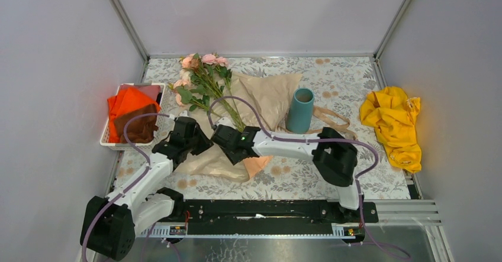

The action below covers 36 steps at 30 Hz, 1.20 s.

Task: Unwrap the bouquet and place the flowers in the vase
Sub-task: Unfold the wrapping paper at the center of the board.

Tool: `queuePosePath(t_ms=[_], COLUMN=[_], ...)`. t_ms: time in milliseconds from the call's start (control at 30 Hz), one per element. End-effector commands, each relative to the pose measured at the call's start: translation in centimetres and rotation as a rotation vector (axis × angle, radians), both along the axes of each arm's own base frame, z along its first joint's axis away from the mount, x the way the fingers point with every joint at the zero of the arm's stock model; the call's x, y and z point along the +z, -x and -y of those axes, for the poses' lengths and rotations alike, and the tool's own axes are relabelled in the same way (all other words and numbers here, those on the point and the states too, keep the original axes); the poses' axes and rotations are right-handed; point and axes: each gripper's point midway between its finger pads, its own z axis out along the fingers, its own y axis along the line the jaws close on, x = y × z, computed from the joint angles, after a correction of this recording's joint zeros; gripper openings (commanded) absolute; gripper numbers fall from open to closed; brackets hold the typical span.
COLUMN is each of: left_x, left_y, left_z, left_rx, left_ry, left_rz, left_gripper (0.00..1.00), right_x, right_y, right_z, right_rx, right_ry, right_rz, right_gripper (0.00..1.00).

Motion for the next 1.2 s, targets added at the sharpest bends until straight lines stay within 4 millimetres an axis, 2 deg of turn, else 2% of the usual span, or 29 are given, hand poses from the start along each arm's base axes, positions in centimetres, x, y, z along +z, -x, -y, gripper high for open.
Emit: queuePosePath(t_ms=[0,133,300,367,467,500,600,700,833,967,1067,1167], left_x=[1.5,1.1,1.2,1.3,1.6,1.6,2.2,4.1,7.0,8.7,9.1,8.2], left_y=[-0.8,-0.6,-0.9,-1.1,-1.1,-1.2,-1.6,-2.6,-3.8,-4.3,-3.8,-2.7], left_z=[-0.9,-0.7,-0.4,-0.3,0.3,0.4,1.0,2.4,5.2,9.1,13.3,17.3], left_rx=[0.016,0.013,0.009,0.011,-0.012,-0.015,-0.045,-0.110,-0.226,-0.371,-0.508,-0.611], left_ry=[-0.042,-0.032,-0.019,-0.015,0.013,0.017,0.033,0.067,0.147,0.207,0.251,0.257], left_rz=[0.046,0.036,0.042,0.050,0.049,0.051,0.066,0.109,0.190,0.235,0.243,0.216], left_gripper=[0.25,0.25,0.25,0.25,0.25,0.25,0.25,0.25,0.25,0.26,0.26,0.25], right_x=[-1.9,-3.3,-3.3,-3.1,-2.6,-2.2,-0.9,0.8,2.0,0.2,-1.4,-2.6], right_y=[0.3,-0.7,-2.0,-2.4,-2.8,-2.8,-2.3,-1.5,0.9,4.1,5.8,6.8], right_z=[0.6,2.4,4.0,4.6,5.7,6.0,7.0,8.9,11.3,12.8,14.1,15.5], right_rx=[0.008,-0.051,-0.112,-0.135,-0.177,-0.188,-0.236,-0.306,-0.395,-0.473,-0.503,-0.529], right_ry=[0.111,0.219,0.279,0.300,0.328,0.319,0.265,0.194,0.041,-0.068,-0.056,-0.007], right_rz=[-0.017,0.027,0.113,0.144,0.180,0.188,0.200,0.210,0.167,0.066,0.027,0.012], right_gripper=[0.48,0.45,0.39,0.30,0.03,0.00,0.00,0.00,0.00,0.00,0.00,0.00])
